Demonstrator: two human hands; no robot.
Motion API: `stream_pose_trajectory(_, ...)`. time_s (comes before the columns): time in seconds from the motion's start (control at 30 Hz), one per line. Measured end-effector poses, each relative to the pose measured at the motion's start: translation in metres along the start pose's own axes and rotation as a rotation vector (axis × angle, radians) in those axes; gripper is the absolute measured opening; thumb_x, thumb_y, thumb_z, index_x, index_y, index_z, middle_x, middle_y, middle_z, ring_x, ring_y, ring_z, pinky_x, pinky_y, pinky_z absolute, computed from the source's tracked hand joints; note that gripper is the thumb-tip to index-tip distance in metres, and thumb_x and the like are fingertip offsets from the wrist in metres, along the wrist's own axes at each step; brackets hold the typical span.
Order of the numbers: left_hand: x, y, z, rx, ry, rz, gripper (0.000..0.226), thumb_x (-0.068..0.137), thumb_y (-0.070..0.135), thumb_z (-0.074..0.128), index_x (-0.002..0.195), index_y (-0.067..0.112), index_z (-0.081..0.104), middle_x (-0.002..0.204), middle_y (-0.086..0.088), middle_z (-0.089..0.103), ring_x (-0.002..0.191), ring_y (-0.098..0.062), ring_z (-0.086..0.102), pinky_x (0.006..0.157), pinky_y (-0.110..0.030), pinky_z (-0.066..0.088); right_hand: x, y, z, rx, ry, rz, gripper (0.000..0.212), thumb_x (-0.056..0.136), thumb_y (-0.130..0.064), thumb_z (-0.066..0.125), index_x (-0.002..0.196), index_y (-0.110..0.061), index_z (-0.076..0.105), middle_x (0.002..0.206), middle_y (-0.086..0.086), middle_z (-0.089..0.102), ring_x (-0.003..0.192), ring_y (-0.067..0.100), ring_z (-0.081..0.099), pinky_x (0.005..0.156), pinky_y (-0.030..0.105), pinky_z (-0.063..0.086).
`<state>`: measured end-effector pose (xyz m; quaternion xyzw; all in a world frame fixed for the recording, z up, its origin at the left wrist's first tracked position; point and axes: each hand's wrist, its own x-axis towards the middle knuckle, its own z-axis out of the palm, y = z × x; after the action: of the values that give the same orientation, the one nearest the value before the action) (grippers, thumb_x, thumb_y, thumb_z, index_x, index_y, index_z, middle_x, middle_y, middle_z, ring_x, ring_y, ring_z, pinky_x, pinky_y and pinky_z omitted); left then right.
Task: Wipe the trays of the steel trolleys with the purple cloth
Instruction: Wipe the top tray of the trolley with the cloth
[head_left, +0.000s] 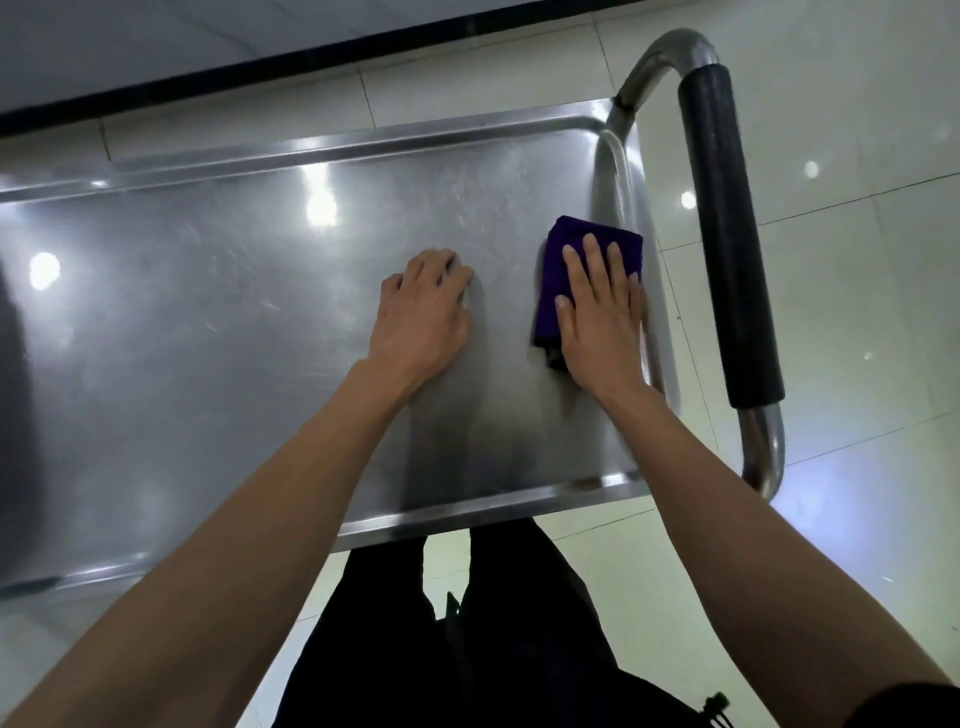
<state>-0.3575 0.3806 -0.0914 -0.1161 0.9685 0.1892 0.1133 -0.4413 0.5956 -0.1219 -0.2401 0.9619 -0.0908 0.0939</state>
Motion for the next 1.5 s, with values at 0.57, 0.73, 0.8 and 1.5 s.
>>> stream_pose_trajectory(0.57,-0.112,-0.145,-0.007,0.023,0.143,-0.230,0.039,0.088,0.011,0.052,0.126,0.012,0.063,0.134,-0.008,0.052,0.131,-0.030,0.041,0.098,-0.051,0.038,-0.024,-0.181,0.049,-0.019,-0.097,-0.191,0.056,0.106,-0.034,0.026,0.159,-0.024,0.010,0.167,0.001,0.003,0.154,0.024,-0.004,0.124,0.050,0.007)
stream_pose_trajectory(0.73,-0.119,-0.156,-0.009,0.036,0.084,-0.162,0.045,0.089,0.015,0.058,0.134,0.014,0.056,0.144,-0.007,0.046,0.137,-0.027,0.039,0.107,-0.050,0.035,-0.042,-0.230,0.063,-0.020,-0.125,-0.273,0.058,0.104,-0.034,0.027,0.159,-0.024,0.010,0.167,0.001,0.004,0.154,0.023,-0.003,0.124,0.050,0.008)
stream_pose_trajectory(0.8,-0.121,-0.157,-0.009,0.023,0.101,-0.148,0.043,0.091,0.016,0.056,0.134,0.015,0.056,0.142,-0.006,0.048,0.135,-0.025,0.042,0.105,-0.047,0.036,-0.052,-0.236,0.066,-0.017,-0.135,-0.293,0.058,0.105,-0.033,0.029,0.159,-0.024,0.011,0.167,0.000,0.004,0.154,0.022,-0.003,0.124,0.049,0.007)
stream_pose_trajectory(1.5,-0.067,-0.014,0.019,0.048,0.093,-0.046,0.037,0.094,0.021,0.049,0.130,0.016,0.056,0.140,-0.004,0.049,0.136,-0.025,0.038,0.106,-0.047,0.035,-0.060,-0.056,0.021,0.055,-0.089,-0.150,0.056,0.104,-0.032,0.027,0.158,-0.024,0.016,0.167,0.000,0.009,0.154,0.019,-0.001,0.124,0.047,0.006)
